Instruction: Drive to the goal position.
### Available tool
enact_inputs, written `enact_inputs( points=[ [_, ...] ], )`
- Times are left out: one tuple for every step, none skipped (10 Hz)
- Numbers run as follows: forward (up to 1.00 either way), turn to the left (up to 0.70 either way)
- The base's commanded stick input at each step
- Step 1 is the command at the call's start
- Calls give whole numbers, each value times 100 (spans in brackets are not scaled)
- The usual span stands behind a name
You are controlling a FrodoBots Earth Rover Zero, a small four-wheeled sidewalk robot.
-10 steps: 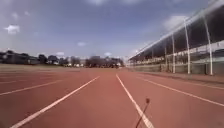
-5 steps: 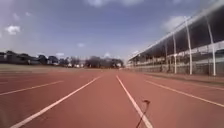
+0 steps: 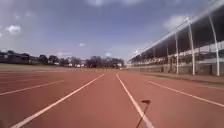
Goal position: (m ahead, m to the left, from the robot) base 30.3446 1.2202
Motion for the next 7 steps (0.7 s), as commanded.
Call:
enact_inputs(
  points=[
    [70,0],
    [70,0],
    [70,0],
    [70,0],
    [70,0],
    [70,0],
    [70,0]
  ],
)
